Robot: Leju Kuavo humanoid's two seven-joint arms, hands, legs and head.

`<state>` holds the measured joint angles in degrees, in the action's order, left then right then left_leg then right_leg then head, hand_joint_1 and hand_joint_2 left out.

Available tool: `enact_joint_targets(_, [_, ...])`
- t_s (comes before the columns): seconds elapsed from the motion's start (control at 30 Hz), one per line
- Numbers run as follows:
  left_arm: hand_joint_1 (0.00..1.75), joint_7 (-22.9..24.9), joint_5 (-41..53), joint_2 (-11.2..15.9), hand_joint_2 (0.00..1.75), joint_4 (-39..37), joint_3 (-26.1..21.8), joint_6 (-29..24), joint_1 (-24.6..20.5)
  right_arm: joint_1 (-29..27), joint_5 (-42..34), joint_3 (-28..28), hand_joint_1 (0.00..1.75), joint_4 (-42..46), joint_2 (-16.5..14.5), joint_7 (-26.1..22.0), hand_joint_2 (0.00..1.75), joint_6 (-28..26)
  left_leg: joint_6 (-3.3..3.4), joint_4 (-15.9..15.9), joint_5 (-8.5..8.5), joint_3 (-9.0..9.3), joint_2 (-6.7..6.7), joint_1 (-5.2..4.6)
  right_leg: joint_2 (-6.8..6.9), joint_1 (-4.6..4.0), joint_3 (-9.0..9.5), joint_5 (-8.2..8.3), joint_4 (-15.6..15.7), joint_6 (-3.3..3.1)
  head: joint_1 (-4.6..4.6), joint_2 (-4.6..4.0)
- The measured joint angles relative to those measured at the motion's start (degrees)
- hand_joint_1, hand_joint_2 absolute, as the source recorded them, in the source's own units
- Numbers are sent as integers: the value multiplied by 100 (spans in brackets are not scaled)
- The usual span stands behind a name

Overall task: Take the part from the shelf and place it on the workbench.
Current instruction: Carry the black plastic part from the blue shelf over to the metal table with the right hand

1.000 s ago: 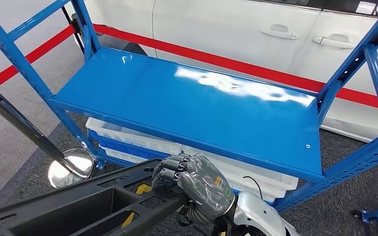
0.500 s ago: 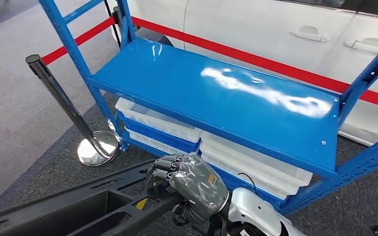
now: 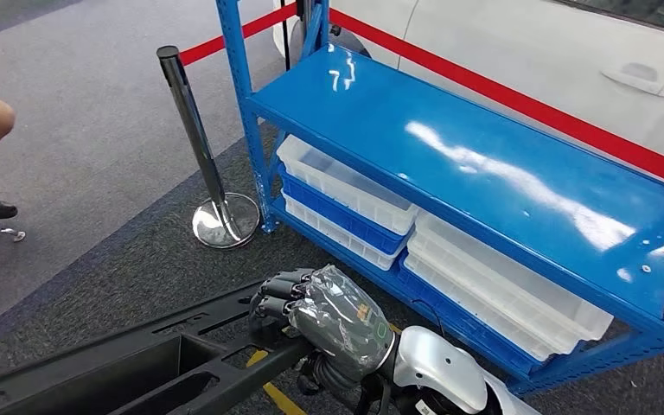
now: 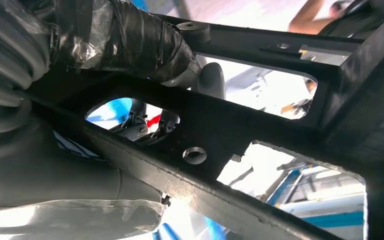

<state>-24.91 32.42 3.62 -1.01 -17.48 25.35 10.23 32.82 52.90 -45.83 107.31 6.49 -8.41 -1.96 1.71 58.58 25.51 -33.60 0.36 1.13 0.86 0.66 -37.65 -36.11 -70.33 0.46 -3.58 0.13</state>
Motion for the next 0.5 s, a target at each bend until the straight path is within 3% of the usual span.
enact_joint_targets(0.03, [0,5,3,1,175,0,0,-1,-13,0,-7,-8,175,-4,-1,1,175,1,12,5,-76,-102,-80,-19,-37,-8,12,-111,-218,-26,-1,0])
enact_joint_targets(0.07, [0,11,7,1,175,0,0,-1,-21,2,-14,-16,175,-9,-1,2,175,2,15,10,-150,-201,-165,-35,-56,-22,92,-85,-296,-63,-2,0])
enact_joint_targets(0.1, [0,17,11,0,175,0,0,-2,-27,6,-21,-21,175,-12,-2,4,175,3,13,15,-222,-290,-250,-48,-81,-46,250,48,-203,-111,-2,0])
enact_joint_targets(0.17, [0,24,21,-13,175,0,-1,-4,-45,38,-34,-25,175,-14,-11,8,175,4,-1,18,-346,-432,-402,-59,-279,-116,751,334,421,-260,-4,1])
enact_joint_targets(0.23, [0,34,39,-34,175,0,-1,-10,-67,75,-41,-26,175,-15,-28,14,175,7,-42,7,-463,-514,-529,-50,-540,-169,1169,374,1108,-373,-7,1])
enact_joint_targets(0.27, [0,39,49,-44,175,0,0,-16,-73,91,-43,-27,175,-19,-35,17,175,9,-76,-13,-520,-534,-593,-31,-597,-189,1252,342,1291,-395,-5,2])
enact_joint_targets(0.33, [0,53,61,-49,175,-2,2,-30,-64,111,-44,-29,175,-28,-52,24,175,15,-156,-77,-632,-550,-727,-8,-471,-184,1255,410,1412,-381,2,1])
enact_joint_targets(0.4, [0,67,81,-55,175,-5,3,-38,-66,128,-45,-38,175,-45,-81,26,175,28,-203,18,-495,-620,-584,-22,-300,-136,1237,539,1520,-397,-15,0])
enact_joint_targets(0.47, [0,81,112,-48,175,-7,4,-45,-84,129,-46,-55,175,-63,-102,28,175,55,-249,503,-13,-777,-262,-21,-121,-112,1185,640,1567,-390,-43,0])
enact_joint_targets(0.5, [0,87,134,-40,175,-7,4,-48,-97,130,-47,-66,175,-69,-106,30,175,69,-286,861,214,-874,-164,1,-25,-108,1143,667,1556,-382,-51,0])
